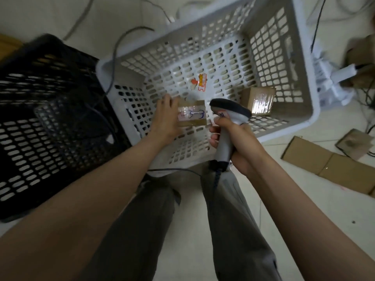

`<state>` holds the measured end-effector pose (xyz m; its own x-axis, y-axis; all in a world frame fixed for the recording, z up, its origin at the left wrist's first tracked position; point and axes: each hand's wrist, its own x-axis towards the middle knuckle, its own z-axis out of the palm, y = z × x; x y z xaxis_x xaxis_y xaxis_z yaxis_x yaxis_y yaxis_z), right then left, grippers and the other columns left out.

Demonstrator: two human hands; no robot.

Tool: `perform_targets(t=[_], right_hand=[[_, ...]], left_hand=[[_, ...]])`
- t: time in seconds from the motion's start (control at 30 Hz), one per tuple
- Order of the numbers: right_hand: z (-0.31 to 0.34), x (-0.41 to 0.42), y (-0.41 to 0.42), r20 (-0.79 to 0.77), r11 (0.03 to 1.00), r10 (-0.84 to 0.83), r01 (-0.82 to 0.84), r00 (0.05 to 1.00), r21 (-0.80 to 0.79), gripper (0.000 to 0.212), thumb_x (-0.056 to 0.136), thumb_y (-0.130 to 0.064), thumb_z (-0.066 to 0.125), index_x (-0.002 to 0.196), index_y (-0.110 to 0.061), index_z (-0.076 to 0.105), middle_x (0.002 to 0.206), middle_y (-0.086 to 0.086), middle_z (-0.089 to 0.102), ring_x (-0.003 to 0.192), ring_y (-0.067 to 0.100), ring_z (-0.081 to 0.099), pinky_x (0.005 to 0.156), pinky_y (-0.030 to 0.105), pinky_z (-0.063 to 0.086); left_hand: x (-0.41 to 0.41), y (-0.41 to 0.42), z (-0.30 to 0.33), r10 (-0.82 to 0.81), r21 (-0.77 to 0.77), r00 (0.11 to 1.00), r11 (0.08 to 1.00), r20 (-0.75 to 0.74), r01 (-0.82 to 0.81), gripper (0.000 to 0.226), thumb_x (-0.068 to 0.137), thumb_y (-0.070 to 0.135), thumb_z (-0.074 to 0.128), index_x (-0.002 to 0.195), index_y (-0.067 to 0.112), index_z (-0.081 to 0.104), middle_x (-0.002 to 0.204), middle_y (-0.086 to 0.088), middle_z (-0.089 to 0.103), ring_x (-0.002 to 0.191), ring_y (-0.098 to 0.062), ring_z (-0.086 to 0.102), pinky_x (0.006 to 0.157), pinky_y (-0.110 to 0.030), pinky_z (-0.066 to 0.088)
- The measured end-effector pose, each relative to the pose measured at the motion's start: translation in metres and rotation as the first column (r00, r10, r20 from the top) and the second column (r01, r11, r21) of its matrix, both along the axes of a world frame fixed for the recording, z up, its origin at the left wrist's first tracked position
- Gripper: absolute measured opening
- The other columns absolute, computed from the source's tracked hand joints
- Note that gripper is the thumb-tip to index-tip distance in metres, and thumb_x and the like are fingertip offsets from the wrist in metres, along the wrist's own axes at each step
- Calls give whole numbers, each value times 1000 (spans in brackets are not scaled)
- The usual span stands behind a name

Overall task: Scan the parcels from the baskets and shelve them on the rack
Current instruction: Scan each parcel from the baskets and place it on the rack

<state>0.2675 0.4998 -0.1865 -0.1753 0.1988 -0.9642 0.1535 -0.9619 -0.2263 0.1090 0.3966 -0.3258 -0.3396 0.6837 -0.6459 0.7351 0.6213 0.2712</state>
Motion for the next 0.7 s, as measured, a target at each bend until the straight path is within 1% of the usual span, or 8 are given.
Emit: perform_targets(t=[0.07,0.17,0.27,0.37,0.43,0.53,0.6,0.7], right_hand=[[41,-9,0,-13,1000,7,-7,1000,31,6,98,-2,59,104,-3,61,78,13,56,59,16,51,62,29,48],[115,-25,-4,-45,994,43,-39,998,98,7,98,1,58,102,-4,60,77,12,54,60,17,49,61,30,47],[194,-43,-12,-65,978,114,-101,991,185,13,98,0,59,110,-3,60,75,12,57,56,17,50,55,29,49],[270,-60,-25,-92,943,206,-173,974,284,18,97,-1,61,114,-4,62,77,13,60,55,18,51,55,30,49],[321,-74,-40,-114,916,270,-219,956,335,16,96,-2,62,112,-5,64,79,13,62,55,18,50,56,32,48],[391,-99,-70,-132,875,366,-292,921,387,14,95,-4,64,108,-8,66,79,11,65,56,18,52,58,33,46],[432,-123,-94,-164,835,453,-353,876,422,13,96,-4,63,108,-7,66,78,10,65,58,18,52,60,35,45],[487,-164,-131,-219,759,588,-438,779,481,15,97,-2,61,111,-2,64,79,12,64,60,19,52,59,32,49]], left_hand=[[-3,-7,50,74,41,997,996,9,-75,90,65,23,92,138,10,43,143,-11,33,129,-33,35,101,-46,47],[-12,-19,139,128,54,990,990,53,-131,91,67,29,91,140,9,41,146,-12,31,132,-34,33,106,-47,42],[-27,-39,234,193,78,977,977,95,-200,93,67,30,90,143,10,39,144,-10,33,131,-32,36,105,-45,42],[-43,-71,326,317,124,938,934,139,-334,91,68,37,88,142,13,42,135,-9,38,121,-30,44,99,-42,43],[-56,-102,381,437,127,885,880,162,-458,85,71,41,86,140,13,45,128,-8,41,116,-28,49,95,-39,44],[-80,-158,453,612,140,771,760,178,-635,76,75,41,84,137,12,50,121,-1,40,113,-24,52,88,-31,41],[-97,-199,493,711,150,681,664,175,-732,73,75,43,83,134,13,53,117,2,40,112,-21,53,87,-30,41],[-122,-257,546,829,157,527,504,187,-849,70,77,47,82,133,15,57,118,1,44,108,-18,54,89,-28,43]])
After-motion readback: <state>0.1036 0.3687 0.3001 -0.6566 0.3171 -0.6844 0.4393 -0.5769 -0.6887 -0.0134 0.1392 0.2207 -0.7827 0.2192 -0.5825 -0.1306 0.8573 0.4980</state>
